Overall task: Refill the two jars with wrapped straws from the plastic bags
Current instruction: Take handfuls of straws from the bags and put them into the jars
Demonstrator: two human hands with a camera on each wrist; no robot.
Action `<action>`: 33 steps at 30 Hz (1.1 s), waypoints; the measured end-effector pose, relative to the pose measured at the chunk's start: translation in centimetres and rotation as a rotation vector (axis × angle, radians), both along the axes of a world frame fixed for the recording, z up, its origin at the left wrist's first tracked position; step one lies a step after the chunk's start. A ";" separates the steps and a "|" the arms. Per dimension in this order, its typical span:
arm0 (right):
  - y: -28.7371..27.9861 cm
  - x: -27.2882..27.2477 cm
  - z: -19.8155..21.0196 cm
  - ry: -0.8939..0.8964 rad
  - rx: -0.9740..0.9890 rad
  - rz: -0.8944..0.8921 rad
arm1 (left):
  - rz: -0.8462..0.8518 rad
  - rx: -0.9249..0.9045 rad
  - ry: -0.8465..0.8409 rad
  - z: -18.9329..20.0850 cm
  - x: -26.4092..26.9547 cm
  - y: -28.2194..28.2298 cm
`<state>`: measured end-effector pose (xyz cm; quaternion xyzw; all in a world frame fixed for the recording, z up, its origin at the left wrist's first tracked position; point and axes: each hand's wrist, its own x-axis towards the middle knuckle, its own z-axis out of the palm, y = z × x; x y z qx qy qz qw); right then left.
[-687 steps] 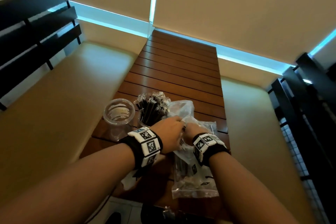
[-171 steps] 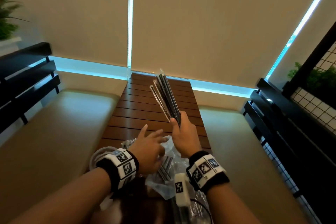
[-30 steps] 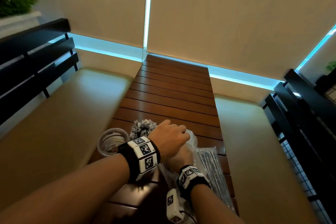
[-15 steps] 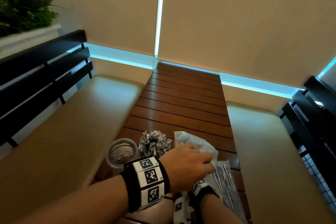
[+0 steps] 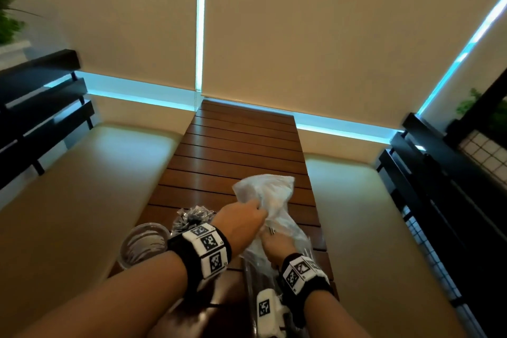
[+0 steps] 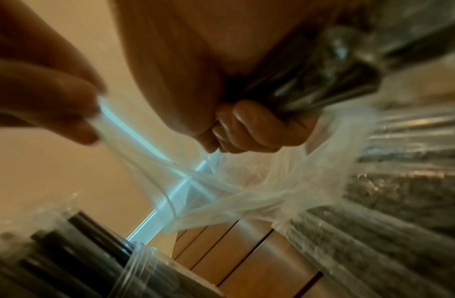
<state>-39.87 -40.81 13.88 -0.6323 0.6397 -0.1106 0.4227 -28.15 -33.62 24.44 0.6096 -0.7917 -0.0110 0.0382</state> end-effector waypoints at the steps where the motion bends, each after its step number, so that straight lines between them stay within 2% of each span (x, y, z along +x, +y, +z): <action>1: 0.5 -0.6 0.7 -0.002 -0.034 0.009 | 0.047 -0.007 0.000 -0.1 0.0 -0.6; 6: 3.1 -3.9 3.5 -0.002 -0.123 0.109 | 0.216 -0.052 0.004 0.6 0.8 -3.6; 12: 4.8 -6.1 5.2 -0.254 -0.286 0.006 | 0.368 0.008 0.066 2.3 2.8 -4.7; 17: 4.2 -4.7 6.8 -0.490 -0.401 -0.172 | 0.288 0.073 0.087 1.9 2.7 -4.0; 19: 3.8 -3.7 7.8 -0.487 -0.445 -0.208 | 0.260 0.069 0.085 1.4 2.5 -3.3; 21: 3.6 -2.6 8.4 -0.496 -0.497 -0.218 | 0.256 -0.009 0.108 1.2 2.8 -2.6; 23: 3.6 -1.1 9.0 -0.481 -0.558 -0.181 | 0.220 -0.086 0.283 1.7 3.2 -1.9; 27: 4.2 2.3 10.1 -0.368 -0.659 -0.015 | 0.066 0.019 0.846 4.3 3.4 0.1; 30: 5.1 4.6 11.3 -0.316 -0.704 0.087 | 0.043 -0.069 1.200 7.1 3.9 1.8; 31: 5.6 5.2 11.7 -0.291 -0.718 0.096 | 0.047 -0.158 1.258 8.3 4.5 2.4; 33: 6.5 6.3 11.9 -0.271 -0.756 0.117 | 0.082 -0.377 1.242 10.6 5.9 3.2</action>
